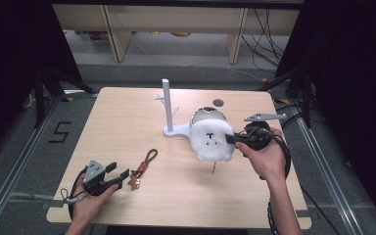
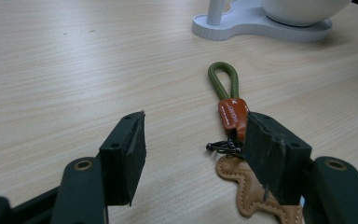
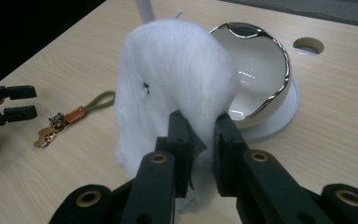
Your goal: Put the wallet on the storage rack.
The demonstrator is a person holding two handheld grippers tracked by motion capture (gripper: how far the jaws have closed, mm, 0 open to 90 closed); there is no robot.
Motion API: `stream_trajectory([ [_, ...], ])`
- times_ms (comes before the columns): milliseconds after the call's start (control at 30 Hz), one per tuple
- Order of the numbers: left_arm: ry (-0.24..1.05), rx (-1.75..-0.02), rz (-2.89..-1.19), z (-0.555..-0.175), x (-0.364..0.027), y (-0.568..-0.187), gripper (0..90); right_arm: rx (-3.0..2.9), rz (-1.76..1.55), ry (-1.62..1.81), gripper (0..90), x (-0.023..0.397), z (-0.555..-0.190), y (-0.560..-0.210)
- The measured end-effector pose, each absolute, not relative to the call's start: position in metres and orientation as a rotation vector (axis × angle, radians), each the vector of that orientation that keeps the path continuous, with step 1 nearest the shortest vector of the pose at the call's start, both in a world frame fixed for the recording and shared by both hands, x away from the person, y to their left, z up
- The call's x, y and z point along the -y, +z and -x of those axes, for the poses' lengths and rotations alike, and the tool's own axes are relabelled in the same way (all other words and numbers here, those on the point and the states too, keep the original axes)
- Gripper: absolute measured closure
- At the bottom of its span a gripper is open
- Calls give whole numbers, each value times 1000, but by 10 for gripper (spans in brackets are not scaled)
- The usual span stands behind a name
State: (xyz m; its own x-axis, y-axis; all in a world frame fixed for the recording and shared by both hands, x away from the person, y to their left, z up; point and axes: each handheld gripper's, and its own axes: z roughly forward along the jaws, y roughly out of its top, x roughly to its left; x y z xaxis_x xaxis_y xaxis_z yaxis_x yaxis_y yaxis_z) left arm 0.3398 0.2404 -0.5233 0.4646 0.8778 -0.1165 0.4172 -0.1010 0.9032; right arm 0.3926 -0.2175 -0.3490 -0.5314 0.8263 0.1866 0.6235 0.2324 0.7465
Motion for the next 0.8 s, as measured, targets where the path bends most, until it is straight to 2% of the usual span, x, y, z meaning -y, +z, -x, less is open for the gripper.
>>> stream_trajectory([
  [800,573,-1128,-1705,-339,-241,-523,383,-2097,-1294,1305,804,218,-406,-338],
])
